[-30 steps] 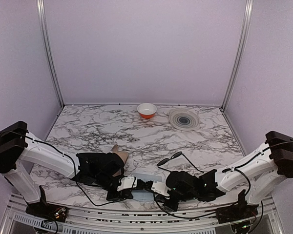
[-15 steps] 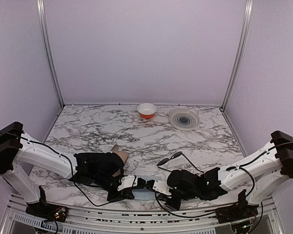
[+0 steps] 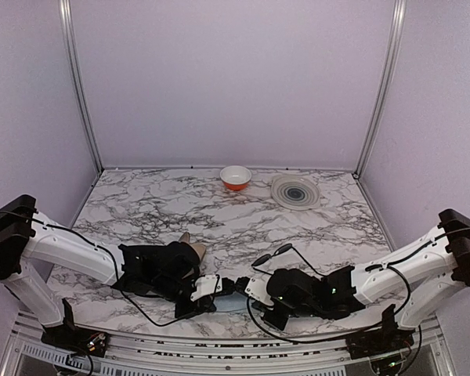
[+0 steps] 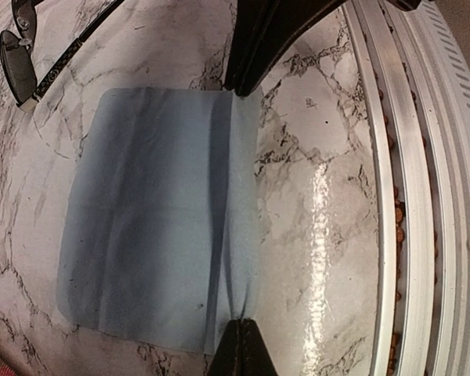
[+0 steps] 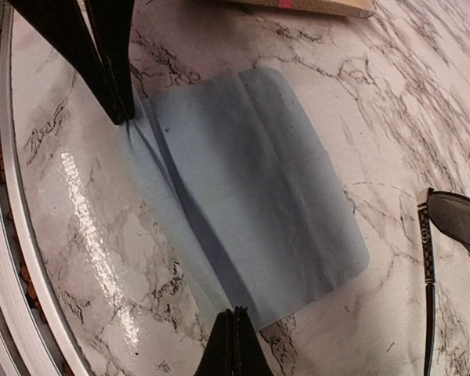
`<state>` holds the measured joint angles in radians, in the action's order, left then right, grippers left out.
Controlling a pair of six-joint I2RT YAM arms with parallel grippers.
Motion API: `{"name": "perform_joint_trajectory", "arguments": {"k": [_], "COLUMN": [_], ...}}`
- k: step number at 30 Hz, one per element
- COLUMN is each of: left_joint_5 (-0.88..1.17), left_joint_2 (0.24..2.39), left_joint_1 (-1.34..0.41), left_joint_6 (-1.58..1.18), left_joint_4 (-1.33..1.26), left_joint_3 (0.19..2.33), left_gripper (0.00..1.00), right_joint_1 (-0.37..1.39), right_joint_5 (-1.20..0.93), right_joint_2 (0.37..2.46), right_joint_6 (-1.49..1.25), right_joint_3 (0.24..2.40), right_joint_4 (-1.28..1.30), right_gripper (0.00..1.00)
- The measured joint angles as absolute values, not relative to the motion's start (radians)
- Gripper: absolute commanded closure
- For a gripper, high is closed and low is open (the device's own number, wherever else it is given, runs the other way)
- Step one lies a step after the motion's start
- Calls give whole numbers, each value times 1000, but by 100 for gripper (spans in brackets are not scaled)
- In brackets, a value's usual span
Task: Organize the sunglasses
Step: Fold the glasses cleaning cloth at the center of the board.
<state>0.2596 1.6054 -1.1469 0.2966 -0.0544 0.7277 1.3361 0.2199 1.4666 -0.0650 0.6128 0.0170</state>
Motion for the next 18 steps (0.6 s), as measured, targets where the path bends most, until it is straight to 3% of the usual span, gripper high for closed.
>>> {"name": "perform_joint_trajectory", "arguments": {"k": [18], "left_joint_5": [187], "left_joint_2": [1624], "left_joint_1": [-1118], "left_joint_6": [287], "left_joint_4": [-21], "left_joint_3": [785], "left_gripper": [100], "right_joint_1": [1325], "right_joint_5": [329], "right_joint_2": [1473], "right_joint_6": [-87], "right_joint_3": [628], "right_joint_4": [32], "right_gripper": [100]}}
